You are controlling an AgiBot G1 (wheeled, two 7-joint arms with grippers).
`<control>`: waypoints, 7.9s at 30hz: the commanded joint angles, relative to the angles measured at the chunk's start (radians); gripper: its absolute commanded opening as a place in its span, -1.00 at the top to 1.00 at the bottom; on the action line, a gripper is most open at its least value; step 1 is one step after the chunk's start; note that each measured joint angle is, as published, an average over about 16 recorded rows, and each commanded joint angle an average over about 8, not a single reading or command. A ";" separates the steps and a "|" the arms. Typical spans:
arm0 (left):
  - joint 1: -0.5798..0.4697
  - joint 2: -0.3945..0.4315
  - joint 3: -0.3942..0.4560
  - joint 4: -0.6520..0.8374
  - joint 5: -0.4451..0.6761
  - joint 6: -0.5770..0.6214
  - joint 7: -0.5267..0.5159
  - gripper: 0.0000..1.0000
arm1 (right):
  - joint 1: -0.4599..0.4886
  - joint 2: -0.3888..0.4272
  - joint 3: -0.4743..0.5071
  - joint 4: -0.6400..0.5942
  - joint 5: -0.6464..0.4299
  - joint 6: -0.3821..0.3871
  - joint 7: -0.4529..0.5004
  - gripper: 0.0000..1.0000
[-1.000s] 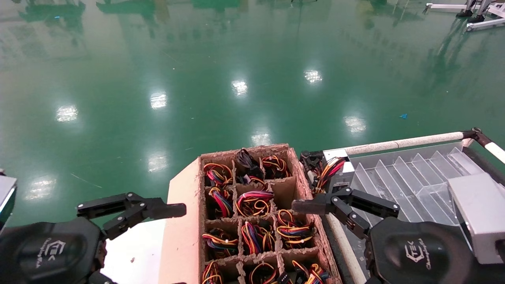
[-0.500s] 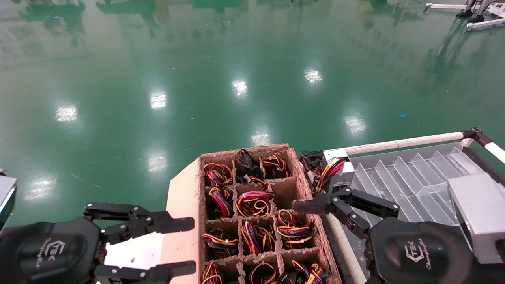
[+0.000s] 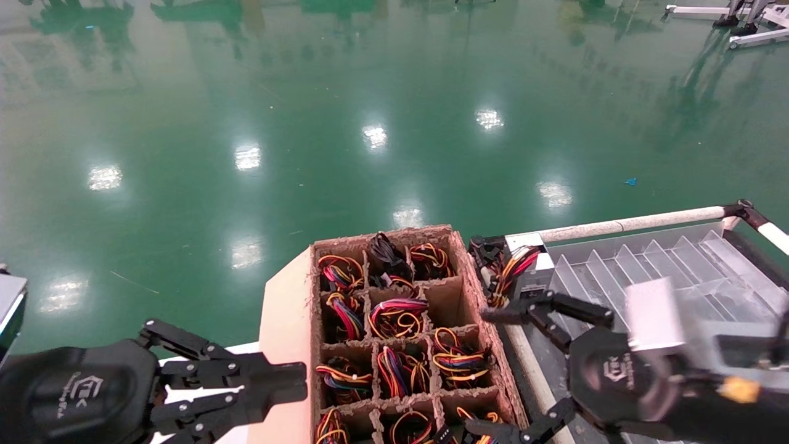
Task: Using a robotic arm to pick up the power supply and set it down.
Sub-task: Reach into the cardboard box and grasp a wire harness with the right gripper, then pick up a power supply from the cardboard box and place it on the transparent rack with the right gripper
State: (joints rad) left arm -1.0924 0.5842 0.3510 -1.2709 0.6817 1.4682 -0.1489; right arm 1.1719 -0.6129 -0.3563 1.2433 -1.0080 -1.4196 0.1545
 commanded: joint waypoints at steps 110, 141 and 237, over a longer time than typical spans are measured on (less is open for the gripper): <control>0.000 -0.001 0.002 0.000 -0.001 -0.001 0.001 -1.00 | 0.668 0.025 -0.033 -0.408 -0.377 -0.082 -0.205 1.00; -0.001 -0.001 0.002 0.000 -0.001 -0.001 0.001 -1.00 | 0.688 -0.083 -0.170 -0.599 -0.521 -0.136 -0.517 1.00; -0.001 -0.001 0.004 0.000 -0.002 -0.001 0.002 -1.00 | 0.786 -0.240 -0.234 -1.220 -0.593 -0.050 -0.914 0.15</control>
State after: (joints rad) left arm -1.0933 0.5829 0.3545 -1.2708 0.6793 1.4668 -0.1471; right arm 1.9576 -0.8536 -0.5900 0.0240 -1.6006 -1.4704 -0.7592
